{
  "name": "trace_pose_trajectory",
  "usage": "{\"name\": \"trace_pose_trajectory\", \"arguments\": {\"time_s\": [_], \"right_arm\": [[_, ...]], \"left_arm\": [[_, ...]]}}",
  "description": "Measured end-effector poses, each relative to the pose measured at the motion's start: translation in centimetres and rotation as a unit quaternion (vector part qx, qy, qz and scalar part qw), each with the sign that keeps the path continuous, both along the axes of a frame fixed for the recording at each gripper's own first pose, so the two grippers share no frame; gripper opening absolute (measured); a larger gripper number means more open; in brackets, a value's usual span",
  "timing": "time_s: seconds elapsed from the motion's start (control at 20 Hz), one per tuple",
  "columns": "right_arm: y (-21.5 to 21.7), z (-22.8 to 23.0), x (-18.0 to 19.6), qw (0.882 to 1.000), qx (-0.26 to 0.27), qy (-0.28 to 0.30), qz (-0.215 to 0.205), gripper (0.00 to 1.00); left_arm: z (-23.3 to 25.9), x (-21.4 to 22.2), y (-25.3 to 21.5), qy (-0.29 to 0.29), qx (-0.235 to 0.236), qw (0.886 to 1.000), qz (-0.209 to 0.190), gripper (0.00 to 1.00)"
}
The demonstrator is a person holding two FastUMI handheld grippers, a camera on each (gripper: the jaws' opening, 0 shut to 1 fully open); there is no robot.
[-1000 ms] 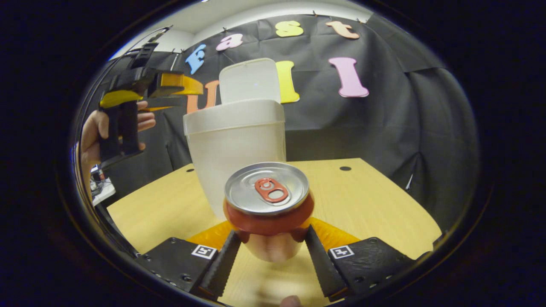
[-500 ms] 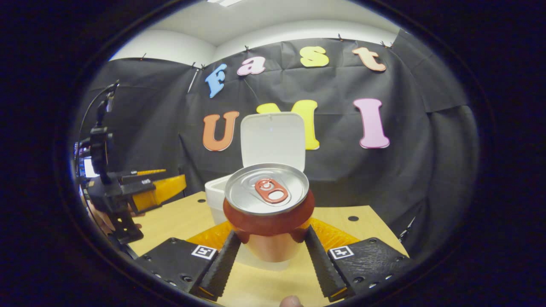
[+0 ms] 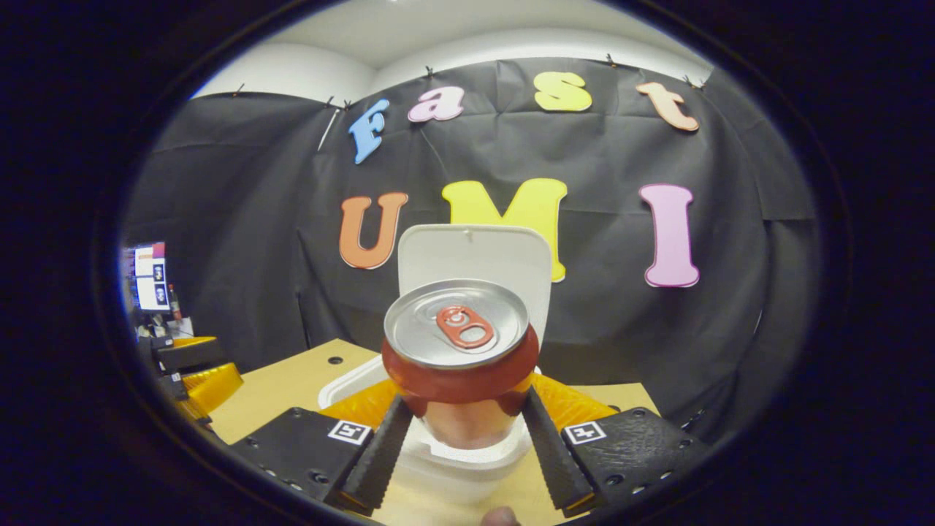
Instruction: Press the lid of the desktop garbage bin to open it, pick up the crumpled paper on the desktop and throw it into the bin, then pick up the pop can on the desktop and drop it into the bin, and finally close the garbage bin lid.
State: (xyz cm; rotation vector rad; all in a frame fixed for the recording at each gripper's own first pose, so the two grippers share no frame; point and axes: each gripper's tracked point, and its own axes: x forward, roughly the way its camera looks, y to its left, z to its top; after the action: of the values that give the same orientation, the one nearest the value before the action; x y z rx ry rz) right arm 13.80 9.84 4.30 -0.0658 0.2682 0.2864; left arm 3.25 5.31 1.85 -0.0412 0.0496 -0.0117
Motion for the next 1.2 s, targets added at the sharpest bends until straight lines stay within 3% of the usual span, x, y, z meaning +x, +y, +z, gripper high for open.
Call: {"name": "trace_pose_trajectory", "arguments": {"time_s": [0.7, 0.95, 1.2], "right_arm": [[1.0, -2.9, 3.4, 0.999, -0.008, 0.048, -0.010, 0.82], [0.9, -1.4, 3.7, 1.000, 0.001, 0.023, -0.021, 0.85], [1.0, 3.3, 3.7, 0.999, 0.016, -0.030, -0.042, 0.93]], "left_arm": [[0.2, -0.1, 0.3, -0.002, 0.003, 1.000, -0.001, 0.99], [0.3, -0.3, -0.1, -0.005, 0.005, 1.000, -0.009, 0.99], [-0.1, -0.3, -0.4, -0.004, 0.004, 1.000, -0.014, 0.99]]}}
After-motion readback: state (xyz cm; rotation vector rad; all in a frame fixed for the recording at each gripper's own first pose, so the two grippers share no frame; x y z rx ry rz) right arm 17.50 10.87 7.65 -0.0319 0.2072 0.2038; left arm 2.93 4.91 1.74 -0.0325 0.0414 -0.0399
